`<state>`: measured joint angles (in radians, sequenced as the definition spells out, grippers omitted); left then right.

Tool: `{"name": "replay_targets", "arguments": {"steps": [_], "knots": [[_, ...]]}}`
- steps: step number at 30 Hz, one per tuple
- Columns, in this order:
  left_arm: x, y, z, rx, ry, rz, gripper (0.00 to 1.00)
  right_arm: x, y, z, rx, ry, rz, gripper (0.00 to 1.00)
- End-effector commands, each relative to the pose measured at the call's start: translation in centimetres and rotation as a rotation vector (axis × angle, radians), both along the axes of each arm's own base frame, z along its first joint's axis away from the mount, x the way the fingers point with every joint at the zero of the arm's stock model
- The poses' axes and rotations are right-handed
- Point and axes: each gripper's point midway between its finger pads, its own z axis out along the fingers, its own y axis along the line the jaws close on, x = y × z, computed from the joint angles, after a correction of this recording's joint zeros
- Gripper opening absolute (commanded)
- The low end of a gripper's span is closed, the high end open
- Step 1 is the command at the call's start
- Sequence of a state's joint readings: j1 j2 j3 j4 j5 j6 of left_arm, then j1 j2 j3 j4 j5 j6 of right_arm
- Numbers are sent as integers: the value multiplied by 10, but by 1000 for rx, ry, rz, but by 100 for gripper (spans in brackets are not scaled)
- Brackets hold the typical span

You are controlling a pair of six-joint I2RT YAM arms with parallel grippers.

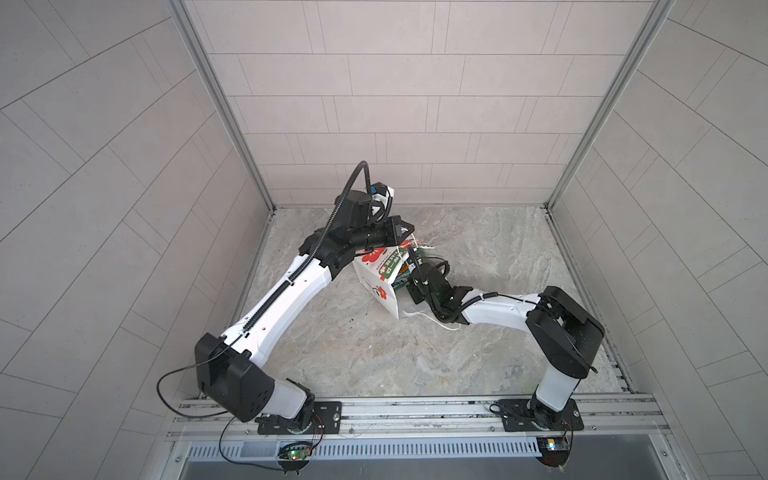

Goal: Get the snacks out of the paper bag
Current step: 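Hold the tilted bag with the left gripper while the right gripper reaches into its mouth, then grasp the teal FOX'S packet with the right gripper and pull it out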

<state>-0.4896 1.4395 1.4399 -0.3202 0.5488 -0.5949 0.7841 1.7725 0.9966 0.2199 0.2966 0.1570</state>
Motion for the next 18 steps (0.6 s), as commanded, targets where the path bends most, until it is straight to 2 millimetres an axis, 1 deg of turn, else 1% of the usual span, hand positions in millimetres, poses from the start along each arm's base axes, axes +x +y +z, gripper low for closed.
{"name": "replay_targets", "arguments": {"steps": [1, 3, 6, 10, 12, 14, 15, 18], "knots": [[-10, 1, 29, -26, -67, -26, 0, 12, 0, 5, 1, -27, -22, 33], [-11, 1, 28, -22, -65, -31, 0, 14, 2, 1, 3, -17, -16, 35], [-12, 1, 27, -18, -61, -33, 0, 18, 4, -3, -3, -4, -17, 36], [-11, 2, 25, -12, -59, -32, 0, 20, 10, -6, 12, 9, 4, 25], [-11, 2, 24, -9, -57, -29, 0, 19, 12, -7, 21, 14, 20, 16], [-11, 4, 23, -2, -57, -21, 0, 17, 15, -5, 36, 15, 44, 4], [-10, 5, 21, 6, -55, -13, 0, 16, 16, -3, 46, 13, 56, 0], [-7, 9, 15, 30, -50, 14, 0, 9, 17, 3, 73, 13, 83, 0]]}}
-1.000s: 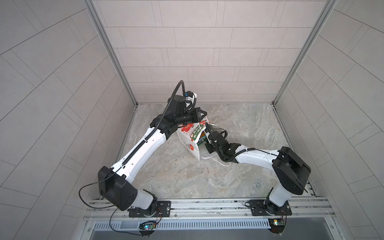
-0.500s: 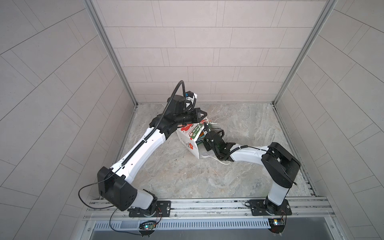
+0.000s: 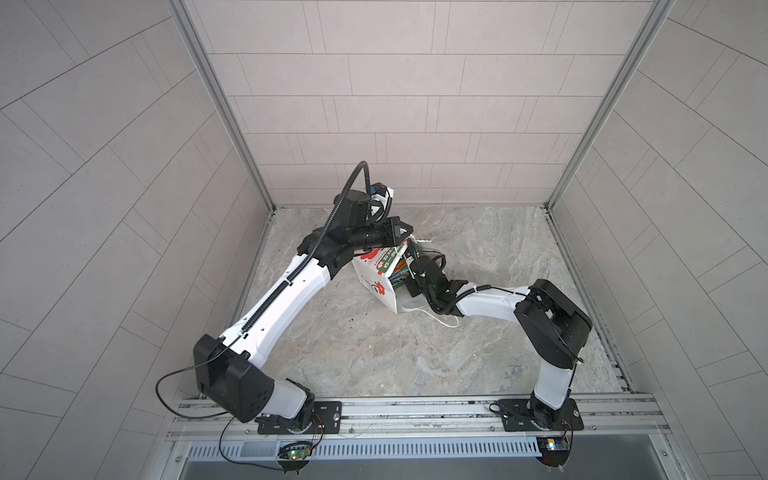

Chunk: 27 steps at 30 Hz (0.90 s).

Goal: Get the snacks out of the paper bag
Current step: 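Grasp the teal FOX'S packet with the right gripper and pull it out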

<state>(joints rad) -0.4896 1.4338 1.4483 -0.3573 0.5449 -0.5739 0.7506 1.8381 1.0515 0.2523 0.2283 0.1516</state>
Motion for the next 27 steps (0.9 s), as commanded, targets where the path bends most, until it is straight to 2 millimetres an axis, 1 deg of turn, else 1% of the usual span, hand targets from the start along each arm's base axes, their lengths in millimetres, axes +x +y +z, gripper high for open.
{"name": "replay_targets", "arguments": {"steps": [1, 8, 18, 27], "knots": [[-3, 8, 15, 12, -52, 26, 0, -11, 8, 11, 43, 2, 67, 0], [4, 15, 2, 51, -40, 81, 0, -32, 5, 31, 121, 7, 126, 0], [10, 17, -5, 57, -26, 111, 0, -61, -2, 54, 212, 17, 196, 0], [12, 18, -9, 59, -17, 124, 0, -78, -21, 73, 262, 27, 201, 0]]}}
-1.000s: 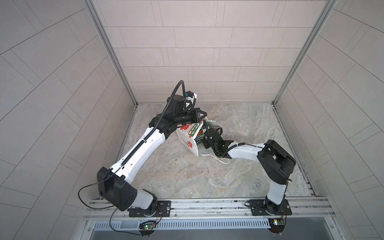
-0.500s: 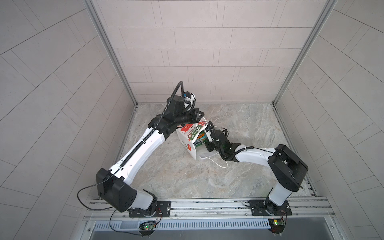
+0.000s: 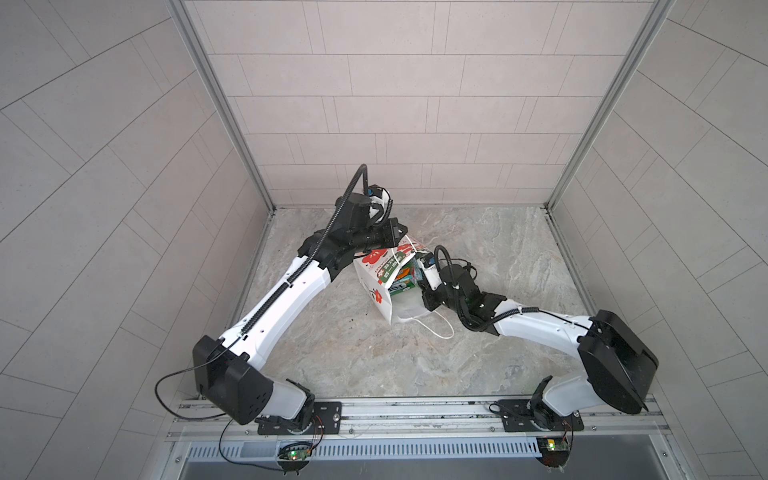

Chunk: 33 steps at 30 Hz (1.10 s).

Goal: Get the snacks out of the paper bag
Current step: 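Grasp the teal FOX'S packet with the right gripper and pull it out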

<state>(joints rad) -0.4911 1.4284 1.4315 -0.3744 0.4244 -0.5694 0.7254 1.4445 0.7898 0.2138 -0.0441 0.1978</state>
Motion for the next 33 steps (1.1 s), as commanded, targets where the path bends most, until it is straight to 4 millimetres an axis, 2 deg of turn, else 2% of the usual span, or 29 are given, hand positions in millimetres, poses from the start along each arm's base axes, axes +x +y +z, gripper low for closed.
{"name": "replay_targets", "arguments": {"steps": [1, 9, 20, 33], "knots": [[0, 4, 3, -3, -14, 19, 0, -6, -2, 26, 64, -19, 20, 0], [1, 3, 3, -9, -11, 23, 0, -25, -15, 64, 122, -65, 52, 0], [0, 3, 3, -15, -11, 24, 0, -40, -47, 108, 102, -164, -1, 0], [0, 0, 1, -25, -2, 17, 0, -59, -84, 171, 145, -302, -86, 0]]}}
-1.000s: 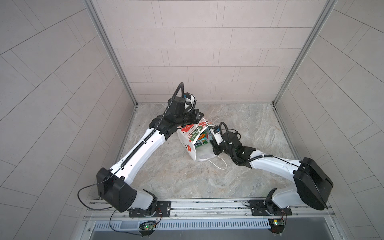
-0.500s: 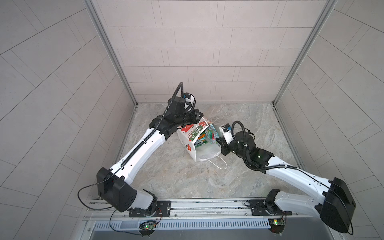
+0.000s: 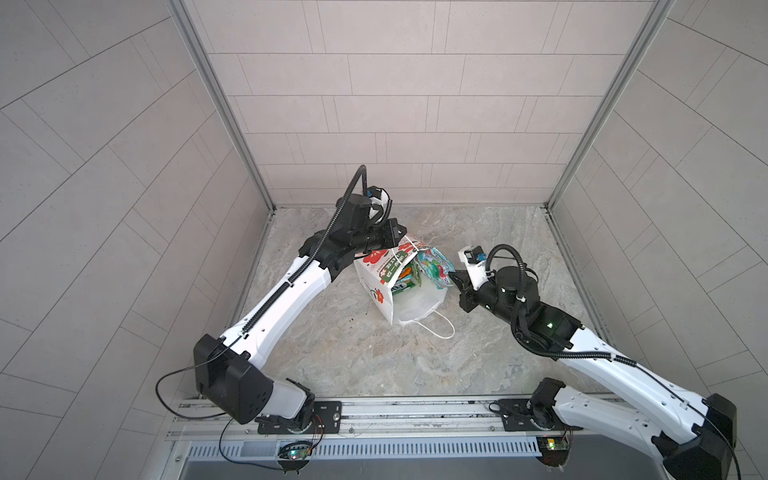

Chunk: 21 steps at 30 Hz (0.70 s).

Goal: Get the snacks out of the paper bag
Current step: 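Grasp the teal FOX'S packet with the right gripper and pull it out, then carry the teal packet away from the bag and release it on the table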

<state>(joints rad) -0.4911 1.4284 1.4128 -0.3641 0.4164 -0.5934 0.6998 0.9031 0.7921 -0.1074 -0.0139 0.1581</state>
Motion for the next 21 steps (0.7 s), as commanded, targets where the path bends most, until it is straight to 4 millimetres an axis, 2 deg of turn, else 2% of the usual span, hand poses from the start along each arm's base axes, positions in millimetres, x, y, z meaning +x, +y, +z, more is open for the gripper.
{"name": "replay_targets", "arguments": {"steps": [1, 7, 13, 16, 21], "knots": [[-1, -1, 7, -20, -24, -2, 0, -1, -18, 46, 43, -117, -64, 0], [-2, -3, 8, -26, -24, -8, 0, -7, -36, 64, 43, -155, -119, 0], [-3, -3, 9, -27, -25, -11, 0, -4, -60, 70, 41, -147, -224, 0], [-4, -3, 9, -27, -26, -11, 0, 1, -74, 66, 44, -125, -286, 0], [-5, -3, 11, -29, -29, -13, 0, 18, -93, 44, 70, -37, -361, 0]]}}
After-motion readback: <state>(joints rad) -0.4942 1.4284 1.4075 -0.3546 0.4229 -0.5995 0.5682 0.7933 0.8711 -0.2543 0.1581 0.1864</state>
